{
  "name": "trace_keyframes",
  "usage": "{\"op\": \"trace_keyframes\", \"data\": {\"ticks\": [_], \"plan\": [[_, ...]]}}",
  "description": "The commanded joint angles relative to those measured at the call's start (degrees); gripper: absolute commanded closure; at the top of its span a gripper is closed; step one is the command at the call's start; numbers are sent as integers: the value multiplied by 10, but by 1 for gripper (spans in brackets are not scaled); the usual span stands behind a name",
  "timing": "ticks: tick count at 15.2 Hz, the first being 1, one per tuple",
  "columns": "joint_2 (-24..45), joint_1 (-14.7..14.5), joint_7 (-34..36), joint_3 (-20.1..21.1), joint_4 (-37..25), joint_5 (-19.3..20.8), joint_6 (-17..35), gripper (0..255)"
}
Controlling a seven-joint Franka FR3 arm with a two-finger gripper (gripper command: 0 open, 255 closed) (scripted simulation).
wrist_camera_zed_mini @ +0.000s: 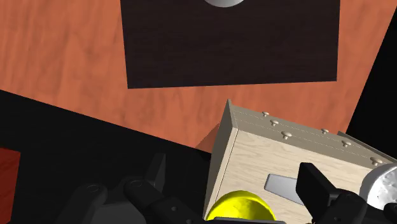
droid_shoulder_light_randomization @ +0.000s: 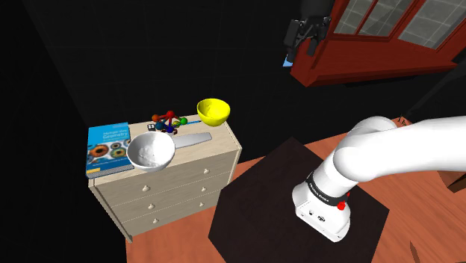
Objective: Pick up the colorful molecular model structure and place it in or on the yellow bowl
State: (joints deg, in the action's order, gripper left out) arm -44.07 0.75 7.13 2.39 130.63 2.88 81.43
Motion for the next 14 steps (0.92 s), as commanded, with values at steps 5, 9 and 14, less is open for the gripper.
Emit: {"op": "trace_keyframes", "data": {"ticks": [5, 9, 14], "plan": [[60, -10, 15, 22, 4, -9, 62, 0], [127, -18, 31, 45, -3, -13, 119, 0], [220, -26, 51, 72, -28, -10, 183, 0]]}}
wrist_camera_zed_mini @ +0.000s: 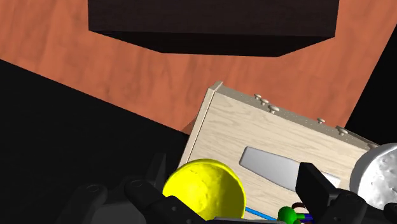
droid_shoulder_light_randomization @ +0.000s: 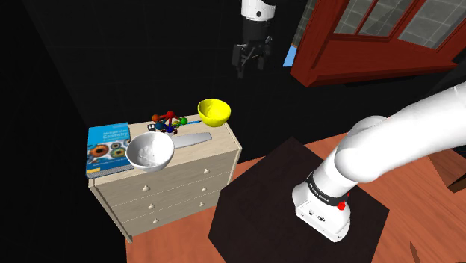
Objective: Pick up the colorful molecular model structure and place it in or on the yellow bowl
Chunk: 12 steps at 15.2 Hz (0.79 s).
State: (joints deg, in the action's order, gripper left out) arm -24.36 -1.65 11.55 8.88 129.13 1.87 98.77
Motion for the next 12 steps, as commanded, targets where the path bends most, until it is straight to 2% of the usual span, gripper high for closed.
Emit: {"op": "trace_keyframes", "data": {"ticks": [1, 12], "plan": [[43, -4, 12, 13, -20, 2, 21, 0], [272, -27, 69, 61, -144, 55, 109, 0]]}}
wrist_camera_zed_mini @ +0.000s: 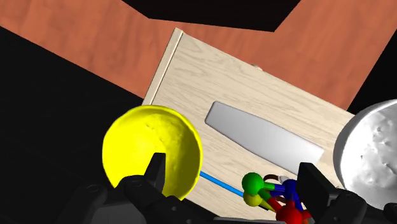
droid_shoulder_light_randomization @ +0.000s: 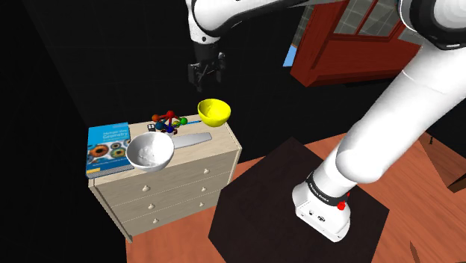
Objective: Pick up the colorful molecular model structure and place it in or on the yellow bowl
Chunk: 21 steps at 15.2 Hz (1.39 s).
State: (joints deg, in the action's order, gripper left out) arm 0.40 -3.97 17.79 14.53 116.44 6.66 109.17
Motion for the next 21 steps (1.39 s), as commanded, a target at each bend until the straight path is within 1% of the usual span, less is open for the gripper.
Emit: {"op": "trace_keyframes", "data": {"ticks": [1, 6, 11, 15, 19, 20, 21], "plan": [[46, -7, 12, 7, -33, 14, 9, 0], [158, -30, 37, 14, -122, 52, 19, 0], [273, -62, 52, 12, -233, 86, 12, 0], [371, -92, 54, 6, -343, 109, -7, 0], [481, -128, 46, -2, -486, 125, -42, 0], [490, -131, 45, -3, -499, 126, -46, 0], [491, -130, 46, -3, -493, 127, -39, 0]]}}
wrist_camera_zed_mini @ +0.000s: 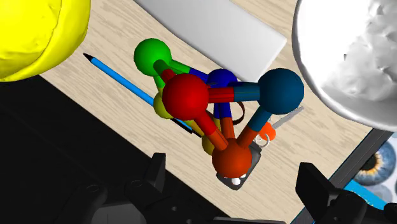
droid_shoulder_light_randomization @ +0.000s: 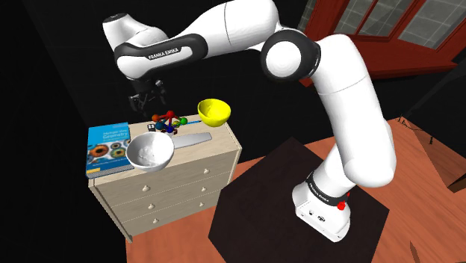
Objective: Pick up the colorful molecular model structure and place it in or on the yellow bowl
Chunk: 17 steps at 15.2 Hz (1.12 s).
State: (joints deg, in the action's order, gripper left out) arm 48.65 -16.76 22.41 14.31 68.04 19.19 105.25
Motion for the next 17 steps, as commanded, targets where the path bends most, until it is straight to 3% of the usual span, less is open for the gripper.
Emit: {"op": "trace_keyframes", "data": {"ticks": [1, 6, 14, 15, 17], "plan": [[10, -1, 0, -1, -3, 2, 7, 0], [20, 4, 5, -5, 23, 7, 42, 0], [20, 4, 5, -5, 23, 7, 42, 0], [20, 4, 5, -5, 23, 7, 42, 255], [20, 4, 5, -5, 23, 7, 42, 255]]}}
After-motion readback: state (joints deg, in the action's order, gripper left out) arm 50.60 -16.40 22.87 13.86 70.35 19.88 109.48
